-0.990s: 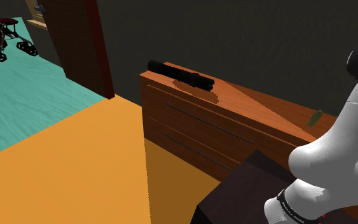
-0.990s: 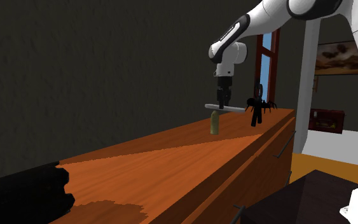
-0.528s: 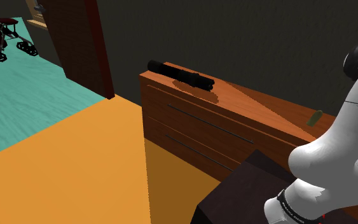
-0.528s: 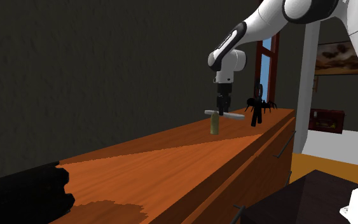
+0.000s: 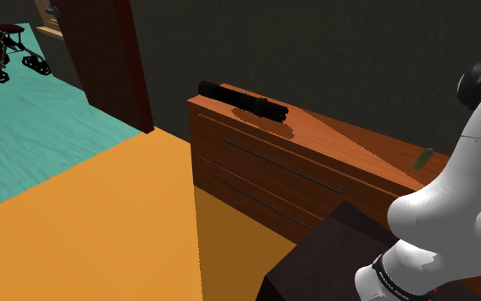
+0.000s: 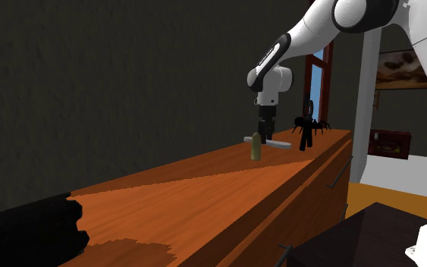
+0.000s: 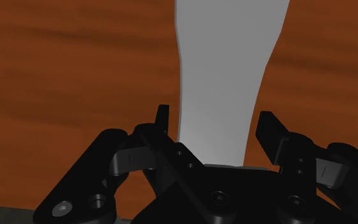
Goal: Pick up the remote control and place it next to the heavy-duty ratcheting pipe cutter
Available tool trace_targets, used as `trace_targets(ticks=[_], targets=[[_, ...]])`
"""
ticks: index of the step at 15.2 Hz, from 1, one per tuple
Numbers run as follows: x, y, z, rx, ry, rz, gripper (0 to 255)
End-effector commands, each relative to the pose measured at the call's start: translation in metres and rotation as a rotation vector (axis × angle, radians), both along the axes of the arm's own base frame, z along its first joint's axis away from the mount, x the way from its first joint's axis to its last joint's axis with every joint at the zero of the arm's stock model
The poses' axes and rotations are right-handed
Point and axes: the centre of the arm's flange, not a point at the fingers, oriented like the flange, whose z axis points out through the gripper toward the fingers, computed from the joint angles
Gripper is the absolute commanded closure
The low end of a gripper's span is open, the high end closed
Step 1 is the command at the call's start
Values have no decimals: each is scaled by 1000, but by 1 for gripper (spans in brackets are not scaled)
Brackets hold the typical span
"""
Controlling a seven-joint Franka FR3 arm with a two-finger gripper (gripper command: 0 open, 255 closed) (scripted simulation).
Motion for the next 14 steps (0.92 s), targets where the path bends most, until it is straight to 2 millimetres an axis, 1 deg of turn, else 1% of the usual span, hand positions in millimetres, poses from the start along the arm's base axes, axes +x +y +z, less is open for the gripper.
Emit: trace_targets(ticks=[1,4,5,10,13,14], targets=[[0,0,0,-1,0,0,255],[0,0,0,-1,0,0,255],[0,0,0,-1,0,0,0],[0,0,0,-1,0,0,0],[-1,-1,39,-1,0,0,0],[-1,-1,50,-1,0,0,0]])
